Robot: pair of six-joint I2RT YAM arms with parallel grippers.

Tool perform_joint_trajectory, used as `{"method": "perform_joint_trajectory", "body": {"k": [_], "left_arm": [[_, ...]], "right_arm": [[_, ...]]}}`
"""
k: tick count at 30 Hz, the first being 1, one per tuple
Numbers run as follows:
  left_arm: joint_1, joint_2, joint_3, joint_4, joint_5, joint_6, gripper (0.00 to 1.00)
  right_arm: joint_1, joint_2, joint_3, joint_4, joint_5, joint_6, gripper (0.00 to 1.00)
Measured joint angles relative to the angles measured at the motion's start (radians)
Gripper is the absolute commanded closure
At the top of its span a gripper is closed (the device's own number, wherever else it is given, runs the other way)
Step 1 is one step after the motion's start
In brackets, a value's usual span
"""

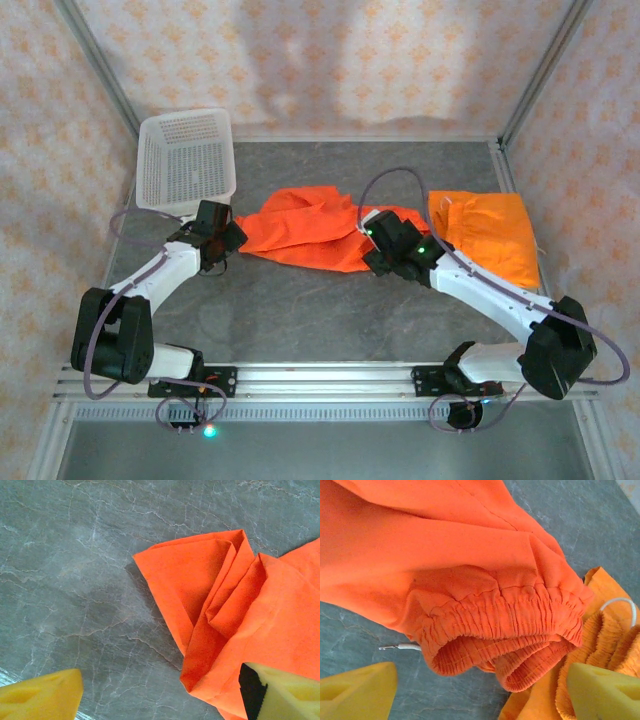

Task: Fold and stack the shorts

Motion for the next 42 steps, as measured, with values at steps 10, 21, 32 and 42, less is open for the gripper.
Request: {"method": "perform_joint_trajectory", "body": {"k": [10,21,32,42], "left_arm": [[0.000,0.064,0.000,0.014,0.005,-0.003,0.25],[0.011,0.177,0.052,0.062,-0.002,-0.006,0.36],[0.013,0.317,0.119,0.089,-0.011,-0.002,0.61],[0.017,0.308,0.159,0.109,-0.010,-0.005,1.00]], "right_arm": [[0.049,0.106,-0.016,0.003,0.091,-0.172,0.21],[0.057,0.208,-0.021,0.063,0.174,-0.269,0.24],[0.057,0.322,-0.045,0.150,0.234,-0.333,0.26],[0.057,0.359,-0.062,0.254,0.262,-0.349,0.71]]}}
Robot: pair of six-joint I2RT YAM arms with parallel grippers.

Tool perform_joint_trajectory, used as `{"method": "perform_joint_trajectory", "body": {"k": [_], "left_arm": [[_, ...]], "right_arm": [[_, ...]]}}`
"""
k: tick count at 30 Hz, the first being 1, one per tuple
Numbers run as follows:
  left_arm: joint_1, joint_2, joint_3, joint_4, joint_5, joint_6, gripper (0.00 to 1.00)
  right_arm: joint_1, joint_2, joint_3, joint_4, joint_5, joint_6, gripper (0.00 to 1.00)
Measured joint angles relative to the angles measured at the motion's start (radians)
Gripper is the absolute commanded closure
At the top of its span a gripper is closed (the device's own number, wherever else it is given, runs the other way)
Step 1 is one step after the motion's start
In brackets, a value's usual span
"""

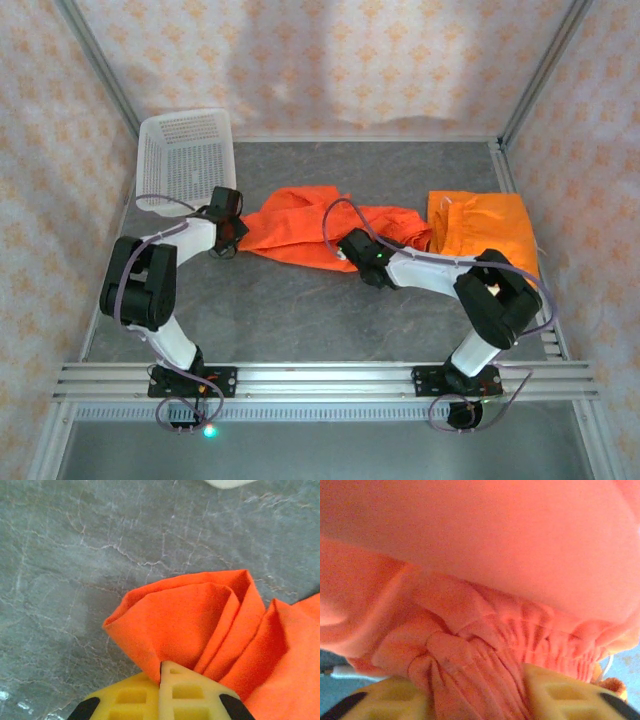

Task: Fold and stack the shorts

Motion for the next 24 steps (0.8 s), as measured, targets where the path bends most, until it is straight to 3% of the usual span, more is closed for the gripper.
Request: {"method": "perform_joint_trajectory", "body": {"k": [2,5,14,24], "left_arm": [[0.000,-0.050,0.000,-0.012,0.000,0.002,1.00],[0.000,-0.162,0.002,-0.037,-0.005,0.006,1.00],[0.000,-0.440,0.077,-0.157,-0.045,0.032,1.00],[0.000,-0.543,0.304,-0.319,-0.101,0.086,1.00]], "right_arm": [[0.000,-0.003,0.000,0.016,0.002,0.004,0.86],[-0.001,-0.037,-0.002,0.023,-0.005,0.016,0.99],[-0.001,-0.303,0.015,0.018,-0.029,0.066,1.00],[-0.001,-0.524,0.141,-0.059,-0.108,0.198,1.00]]}}
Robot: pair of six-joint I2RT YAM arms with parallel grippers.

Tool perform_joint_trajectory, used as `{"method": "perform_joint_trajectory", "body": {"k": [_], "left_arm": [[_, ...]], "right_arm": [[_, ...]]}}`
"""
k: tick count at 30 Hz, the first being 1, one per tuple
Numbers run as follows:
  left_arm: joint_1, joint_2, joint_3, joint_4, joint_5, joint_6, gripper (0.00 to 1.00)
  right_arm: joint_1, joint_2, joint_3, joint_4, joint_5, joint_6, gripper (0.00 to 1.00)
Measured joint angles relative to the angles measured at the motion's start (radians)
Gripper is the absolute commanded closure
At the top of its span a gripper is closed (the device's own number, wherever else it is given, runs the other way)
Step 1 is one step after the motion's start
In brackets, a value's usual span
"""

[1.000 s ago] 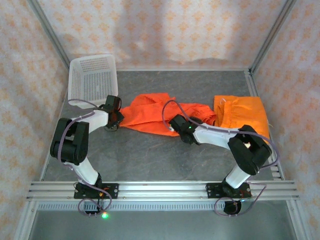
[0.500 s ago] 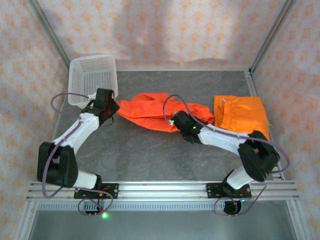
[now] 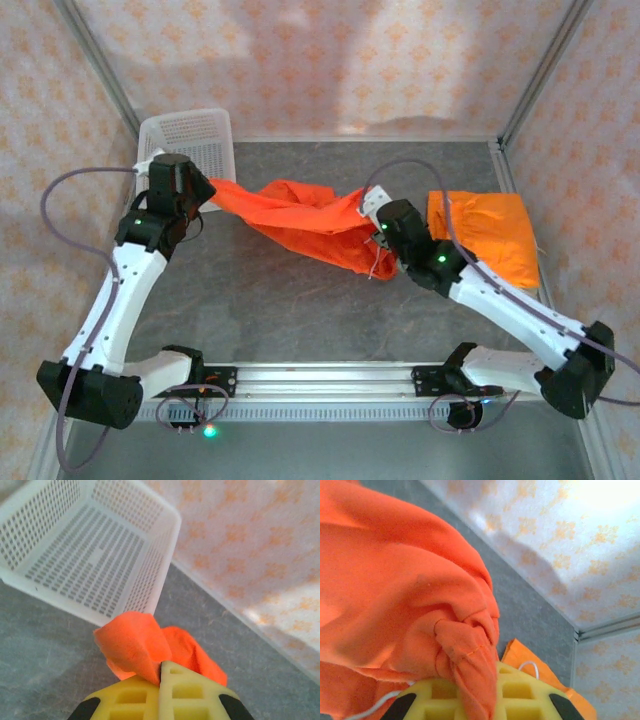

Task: Fold and stack the shorts

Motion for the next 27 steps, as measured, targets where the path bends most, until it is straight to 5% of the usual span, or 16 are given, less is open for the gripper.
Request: {"method": "perform_joint_trajectory", "body": {"k": [18,27], "left_arm": [[0.000,-0.003,0.380,-0.201,-0.074,0.103,1.00],[0.000,0.123,0.616,-0.245,-0.117,0.130,1.00]], "right_arm": [[0.001,-0.147,0.190,-0.127,-0.193,0.257,1.00],[-0.001,-0.051,0.410,-0.255,-0.060,0.487,1.00]]}}
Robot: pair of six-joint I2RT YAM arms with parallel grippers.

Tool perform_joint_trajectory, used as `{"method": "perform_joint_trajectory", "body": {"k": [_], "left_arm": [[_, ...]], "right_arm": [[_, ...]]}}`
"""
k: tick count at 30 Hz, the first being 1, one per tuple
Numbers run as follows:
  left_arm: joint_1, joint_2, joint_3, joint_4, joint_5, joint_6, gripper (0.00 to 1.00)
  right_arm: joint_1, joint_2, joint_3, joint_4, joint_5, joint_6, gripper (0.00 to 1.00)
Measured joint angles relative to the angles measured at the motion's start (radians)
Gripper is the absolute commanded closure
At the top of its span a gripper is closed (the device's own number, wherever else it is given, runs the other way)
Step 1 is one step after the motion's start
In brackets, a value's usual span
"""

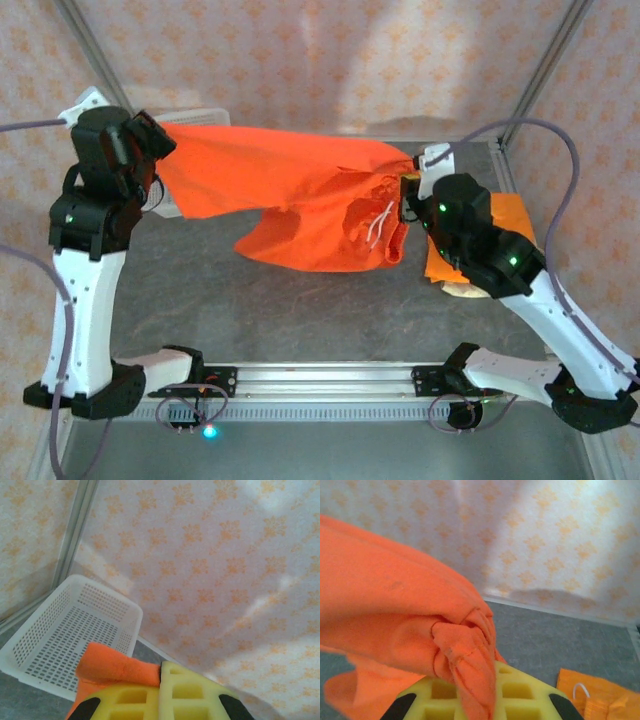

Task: Fold and stack the shorts

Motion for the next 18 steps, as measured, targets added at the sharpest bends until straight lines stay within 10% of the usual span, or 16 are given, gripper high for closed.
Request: {"method": "perform_joint_trajectory", "body": {"k": [9,18], "left_arm": [[-0.011,0.475,0.096,0.037,0.058,-0.040,1.00],[-0.126,1.084,0.711,0.020,-0.010,0.014,1.00]], "right_arm": [[-0.330,0.339,0.058,-0.090,-0.173,0.220,1.00],[-0.555,0.778,0.194,-0.028,-0.325,0.304,0.95]]}}
